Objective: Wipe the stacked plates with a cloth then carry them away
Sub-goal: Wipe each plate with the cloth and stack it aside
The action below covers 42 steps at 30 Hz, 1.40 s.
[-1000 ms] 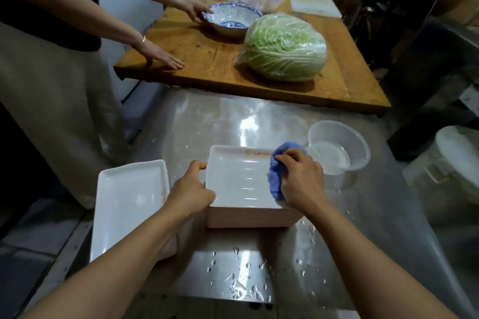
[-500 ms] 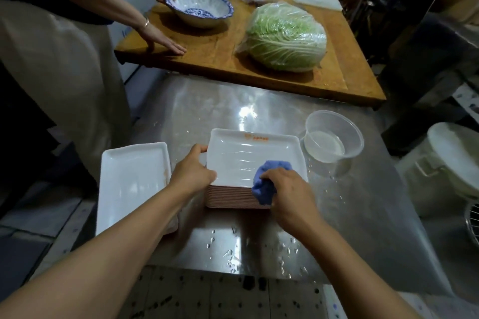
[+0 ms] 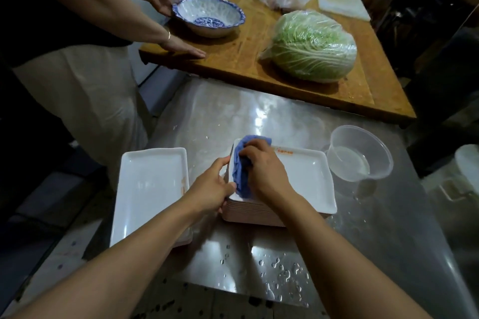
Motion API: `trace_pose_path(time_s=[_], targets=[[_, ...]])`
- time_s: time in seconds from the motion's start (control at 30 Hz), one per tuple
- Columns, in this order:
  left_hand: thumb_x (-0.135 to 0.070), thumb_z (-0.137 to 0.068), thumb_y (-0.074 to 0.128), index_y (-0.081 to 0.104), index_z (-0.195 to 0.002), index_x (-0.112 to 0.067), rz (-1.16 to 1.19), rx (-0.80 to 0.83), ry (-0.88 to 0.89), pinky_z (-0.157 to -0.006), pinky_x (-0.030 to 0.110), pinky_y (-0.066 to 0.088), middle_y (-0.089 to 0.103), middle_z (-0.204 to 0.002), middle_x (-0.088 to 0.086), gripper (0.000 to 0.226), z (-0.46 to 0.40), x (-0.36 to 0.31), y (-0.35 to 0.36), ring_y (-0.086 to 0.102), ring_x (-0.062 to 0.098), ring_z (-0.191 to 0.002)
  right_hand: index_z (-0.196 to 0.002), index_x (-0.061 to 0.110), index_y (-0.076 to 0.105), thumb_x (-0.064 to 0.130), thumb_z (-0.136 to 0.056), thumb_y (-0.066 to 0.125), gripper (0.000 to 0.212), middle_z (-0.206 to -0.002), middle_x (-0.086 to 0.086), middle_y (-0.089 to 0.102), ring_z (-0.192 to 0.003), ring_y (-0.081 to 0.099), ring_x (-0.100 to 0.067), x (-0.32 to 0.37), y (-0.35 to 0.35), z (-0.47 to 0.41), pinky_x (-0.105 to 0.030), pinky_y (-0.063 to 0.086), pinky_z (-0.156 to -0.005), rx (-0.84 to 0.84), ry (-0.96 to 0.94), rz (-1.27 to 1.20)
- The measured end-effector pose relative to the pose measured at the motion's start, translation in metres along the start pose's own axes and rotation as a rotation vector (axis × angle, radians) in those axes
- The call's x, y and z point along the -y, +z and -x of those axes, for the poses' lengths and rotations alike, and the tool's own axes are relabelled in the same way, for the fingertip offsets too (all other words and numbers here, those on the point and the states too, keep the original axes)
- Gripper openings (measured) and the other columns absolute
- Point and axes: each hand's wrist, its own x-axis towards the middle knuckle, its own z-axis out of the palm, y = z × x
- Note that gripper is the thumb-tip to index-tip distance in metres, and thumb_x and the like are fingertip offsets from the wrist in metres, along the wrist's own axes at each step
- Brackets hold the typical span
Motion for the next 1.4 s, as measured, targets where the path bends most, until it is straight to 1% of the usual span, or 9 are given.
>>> trace_pose_path(time_s=[0.23, 0.43, 0.6, 0.63, 0.7, 0.8, 1.03, 1.17, 1.4], targets=[[-0.014, -0.098, 0.045, 0.031, -0.140, -0.039, 0.095, -0.001, -0.026, -0.043, 0.020, 0.045, 0.051, -0.066, 0.001, 0.052, 0.005, 0.001, 0.002, 0.050, 0.008, -0.046, -0.123, 0.003, 0.059, -0.003, -0.081, 0.054, 0.042, -0.133, -0.011, 0.047, -0.119, 0.043, -0.029, -0.007, 0.009, 0.000, -0.030, 0.036, -0.098, 0.005, -0.001, -0.008], [-0.016, -0.102, 0.035, 0.026, -0.144, -0.038, 0.166, -0.013, -0.017, -0.043, 0.016, 0.040, 0.052, -0.075, 0.003, 0.048, 0.012, 0.001, 0.006, 0.048, 0.007, -0.051, -0.128, 0.017, 0.056, 0.011, -0.081, 0.057, 0.047, -0.136, 0.000, 0.045, -0.119, 0.042, -0.022, -0.009, 0.001, 0.043, -0.030, 0.032, -0.098, 0.195, -0.036, 0.011], [-0.015, -0.101, 0.034, 0.031, -0.142, -0.038, 0.146, -0.022, -0.043, -0.041, 0.020, 0.041, 0.052, -0.066, 0.007, 0.047, 0.009, -0.004, 0.007, 0.047, 0.010, -0.046, -0.122, 0.025, 0.057, 0.016, -0.082, 0.058, 0.041, -0.132, 0.004, 0.045, -0.116, 0.041, -0.022, -0.005, -0.001, 0.060, -0.033, 0.028, -0.090, 0.192, -0.056, 0.049], [-0.015, -0.100, 0.037, 0.034, -0.140, -0.035, 0.124, -0.047, -0.045, -0.042, 0.022, 0.044, 0.056, -0.069, 0.009, 0.045, 0.008, -0.006, 0.008, 0.054, 0.013, -0.049, -0.122, 0.025, 0.056, 0.016, -0.082, 0.057, 0.040, -0.131, 0.004, 0.044, -0.117, 0.040, -0.021, -0.004, -0.002, 0.060, -0.033, 0.026, -0.089, 0.189, -0.060, 0.057], [-0.016, -0.097, 0.044, 0.037, -0.139, -0.031, 0.026, -0.105, -0.051, -0.066, 0.035, 0.054, 0.064, -0.097, 0.021, 0.045, 0.004, -0.009, 0.010, 0.065, 0.031, -0.084, -0.120, 0.024, 0.056, 0.016, -0.082, 0.056, 0.039, -0.130, 0.004, 0.045, -0.117, 0.040, -0.019, -0.006, -0.004, 0.064, -0.031, 0.022, -0.084, 0.180, -0.076, 0.075], [-0.018, -0.094, 0.049, 0.035, -0.140, -0.028, -0.129, -0.143, -0.057, -0.085, 0.042, 0.050, 0.059, -0.120, 0.022, 0.049, 0.000, -0.008, 0.011, 0.057, 0.042, -0.107, -0.113, 0.022, 0.059, 0.016, -0.079, 0.056, 0.035, -0.126, 0.006, 0.048, -0.116, 0.044, -0.019, -0.023, -0.018, 0.077, -0.030, 0.025, -0.084, 0.112, -0.003, 0.147], [-0.011, -0.091, 0.044, 0.035, -0.141, -0.031, -0.313, -0.140, 0.045, -0.078, 0.036, 0.049, 0.062, -0.115, 0.016, 0.055, 0.001, -0.009, 0.013, 0.059, 0.035, -0.096, -0.099, 0.017, 0.070, 0.015, -0.086, 0.047, 0.026, -0.120, 0.000, 0.051, -0.112, 0.048, -0.022, -0.063, -0.054, 0.087, -0.031, 0.039, -0.090, 0.033, 0.232, 0.183], [-0.013, -0.093, 0.045, 0.032, -0.142, -0.030, -0.320, -0.139, 0.054, -0.070, 0.030, 0.046, 0.058, -0.104, 0.012, 0.054, -0.001, -0.008, 0.013, 0.051, 0.019, -0.079, -0.112, 0.010, 0.062, 0.015, -0.091, 0.043, 0.028, -0.127, -0.009, 0.047, -0.120, 0.041, -0.027, -0.046, -0.027, 0.054, -0.031, 0.032, -0.100, 0.054, 0.089, 0.176], [-0.014, -0.094, 0.045, 0.030, -0.143, -0.029, -0.344, -0.163, 0.038, -0.071, 0.034, 0.048, 0.058, -0.104, 0.012, 0.053, -0.003, -0.008, 0.015, 0.054, 0.024, -0.081, -0.134, 0.015, 0.047, 0.018, -0.089, 0.051, 0.046, -0.153, -0.005, 0.027, -0.135, 0.030, -0.024, -0.045, -0.007, 0.034, -0.035, 0.026, -0.106, 0.075, -0.039, 0.205]])
